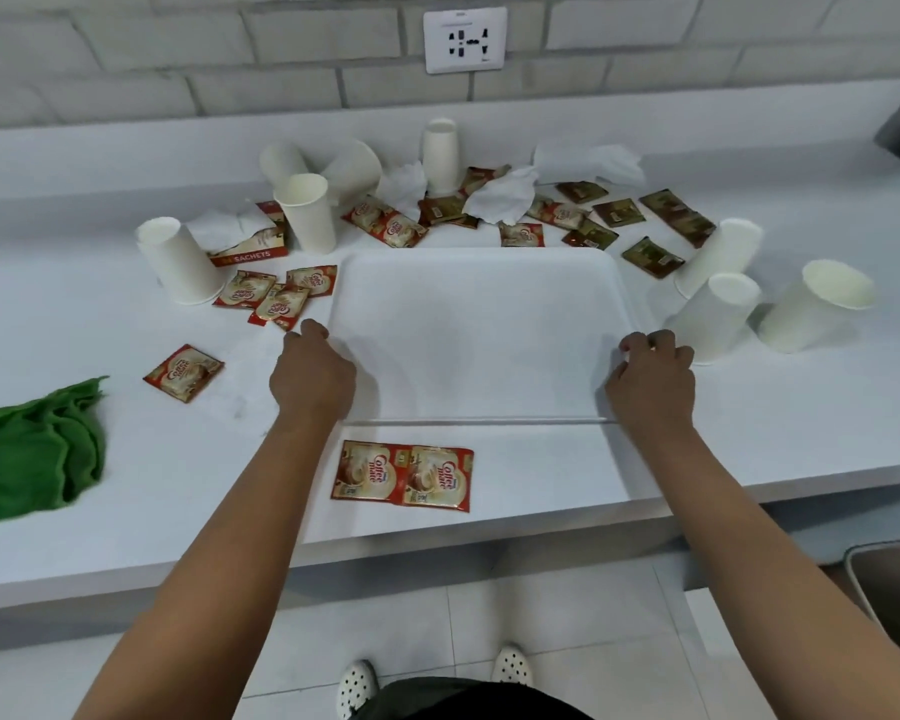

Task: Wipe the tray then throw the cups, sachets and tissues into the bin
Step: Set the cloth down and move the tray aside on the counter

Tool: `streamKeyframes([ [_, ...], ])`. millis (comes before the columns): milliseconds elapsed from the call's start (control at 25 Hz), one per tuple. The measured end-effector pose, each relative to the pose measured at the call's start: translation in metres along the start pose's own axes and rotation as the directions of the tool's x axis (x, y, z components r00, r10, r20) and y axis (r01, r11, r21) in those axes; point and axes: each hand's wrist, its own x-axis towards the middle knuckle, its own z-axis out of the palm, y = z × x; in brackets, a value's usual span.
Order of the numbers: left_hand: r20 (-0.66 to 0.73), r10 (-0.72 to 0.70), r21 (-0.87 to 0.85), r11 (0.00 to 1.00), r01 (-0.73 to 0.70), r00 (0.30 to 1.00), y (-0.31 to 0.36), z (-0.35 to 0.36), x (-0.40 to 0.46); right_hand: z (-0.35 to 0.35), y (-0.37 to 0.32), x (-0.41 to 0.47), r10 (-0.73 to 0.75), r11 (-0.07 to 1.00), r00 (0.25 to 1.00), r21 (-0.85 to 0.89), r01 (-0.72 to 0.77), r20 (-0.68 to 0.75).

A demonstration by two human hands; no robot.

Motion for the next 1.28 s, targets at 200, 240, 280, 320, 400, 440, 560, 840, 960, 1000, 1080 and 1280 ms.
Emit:
streamKeyframes([
  [200,-0.014,-0.029,0.130,0.991,0.031,0.999,0.008,0.011,0.004,0.004,0.006,0.011,0.045,0.995,0.995,0.090,-0.053,0.089],
  [240,-0.020,-0.023,0.166,0.986,0.026,1.000,0.008,0.014,0.004,0.004,0.006,0.012,0.050,0.993,0.994,0.101,-0.060,0.101],
  [280,-0.028,-0.019,0.192,0.981,0.024,0.999,0.009,0.016,0.003,0.005,0.007,0.014,0.059,0.992,0.992,0.107,-0.070,0.108],
  [320,-0.035,-0.022,0.206,0.978,0.029,0.999,0.009,0.018,0.003,0.004,0.008,0.015,0.074,0.990,0.992,0.113,-0.086,0.106],
  [400,-0.044,-0.046,0.222,0.974,0.054,0.998,0.008,0.021,0.004,0.003,0.007,0.016,0.110,0.984,0.988,0.128,-0.124,0.111],
  [440,-0.047,-0.062,0.228,0.971,0.071,0.997,0.009,0.022,0.004,0.003,0.008,0.016,0.125,0.982,0.985,0.129,-0.139,0.117],
  [560,-0.067,-0.090,0.243,0.965,0.104,0.994,0.013,0.021,0.007,0.003,0.007,0.017,0.161,0.978,0.978,0.115,-0.177,0.134],
  [840,-0.134,-0.039,0.152,0.987,0.060,0.990,0.001,0.011,0.009,-0.012,0.001,0.015,0.183,0.975,0.977,0.105,-0.194,0.110],
  [960,-0.169,-0.018,0.052,0.998,0.027,0.985,0.002,-0.011,0.013,-0.033,-0.007,0.017,0.164,0.961,0.986,0.220,-0.166,0.025],
  [1000,-0.185,-0.001,0.012,1.000,0.003,0.983,0.005,-0.020,0.017,-0.041,-0.011,0.020,0.164,0.954,0.986,0.258,-0.155,-0.011],
  [1080,-0.222,0.026,-0.081,0.996,-0.044,0.975,0.012,-0.037,0.023,-0.059,-0.019,0.027,0.153,0.942,0.985,0.312,-0.123,-0.074],
  [1280,-0.258,0.128,-0.145,0.975,-0.169,0.958,0.037,-0.064,0.045,-0.100,-0.027,0.047,0.147,0.953,0.971,0.289,-0.089,-0.188],
])
